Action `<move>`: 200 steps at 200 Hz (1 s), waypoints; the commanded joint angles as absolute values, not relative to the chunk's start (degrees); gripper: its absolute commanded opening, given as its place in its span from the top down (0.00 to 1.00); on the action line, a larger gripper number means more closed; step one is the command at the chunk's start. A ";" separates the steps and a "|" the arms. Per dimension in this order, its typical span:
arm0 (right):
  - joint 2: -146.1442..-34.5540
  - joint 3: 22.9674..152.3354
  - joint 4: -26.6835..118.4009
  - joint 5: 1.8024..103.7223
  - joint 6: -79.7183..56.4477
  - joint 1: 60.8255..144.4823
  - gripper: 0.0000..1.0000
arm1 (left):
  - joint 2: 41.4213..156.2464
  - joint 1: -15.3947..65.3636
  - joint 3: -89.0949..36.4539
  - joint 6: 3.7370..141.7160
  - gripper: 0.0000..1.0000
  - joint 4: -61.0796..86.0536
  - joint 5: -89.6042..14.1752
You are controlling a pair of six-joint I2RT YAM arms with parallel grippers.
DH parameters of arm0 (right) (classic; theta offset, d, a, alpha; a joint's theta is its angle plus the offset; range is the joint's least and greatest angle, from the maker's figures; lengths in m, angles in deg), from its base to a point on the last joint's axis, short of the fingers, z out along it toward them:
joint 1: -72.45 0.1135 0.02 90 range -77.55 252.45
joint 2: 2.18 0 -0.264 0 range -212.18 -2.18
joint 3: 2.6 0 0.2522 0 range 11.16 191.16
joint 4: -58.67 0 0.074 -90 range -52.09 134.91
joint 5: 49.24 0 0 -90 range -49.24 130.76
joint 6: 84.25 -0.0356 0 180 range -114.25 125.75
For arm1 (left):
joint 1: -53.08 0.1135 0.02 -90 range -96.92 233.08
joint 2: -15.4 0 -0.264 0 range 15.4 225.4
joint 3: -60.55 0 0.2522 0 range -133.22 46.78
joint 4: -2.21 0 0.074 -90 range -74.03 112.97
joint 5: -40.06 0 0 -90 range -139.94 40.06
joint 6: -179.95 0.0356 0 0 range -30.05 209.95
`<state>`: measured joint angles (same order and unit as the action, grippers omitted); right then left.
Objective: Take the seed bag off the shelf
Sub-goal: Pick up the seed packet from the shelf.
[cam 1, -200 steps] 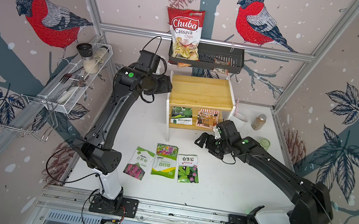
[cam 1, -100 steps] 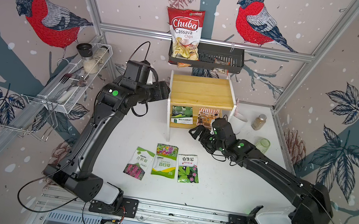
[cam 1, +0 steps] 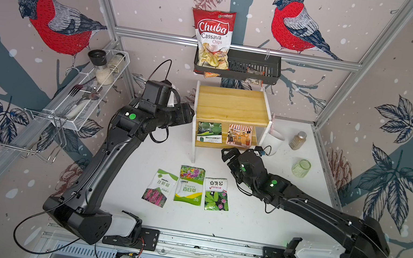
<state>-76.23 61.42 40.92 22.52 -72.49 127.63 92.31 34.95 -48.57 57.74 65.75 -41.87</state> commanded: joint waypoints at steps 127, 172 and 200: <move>-82.38 53.21 67.44 14.70 -73.94 122.46 0.00 | 90.91 36.05 -44.98 61.41 0.21 62.28 -38.96; -87.44 56.86 68.04 11.74 -74.66 122.53 0.00 | 90.20 36.84 -43.90 62.26 0.21 62.75 -38.17; -90.45 58.79 67.90 8.68 -76.86 123.06 0.00 | 89.53 37.42 -42.71 62.59 0.21 62.55 -37.38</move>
<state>-88.55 57.51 66.67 12.54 -74.98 122.67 90.06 36.90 -43.56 61.41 61.90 -37.10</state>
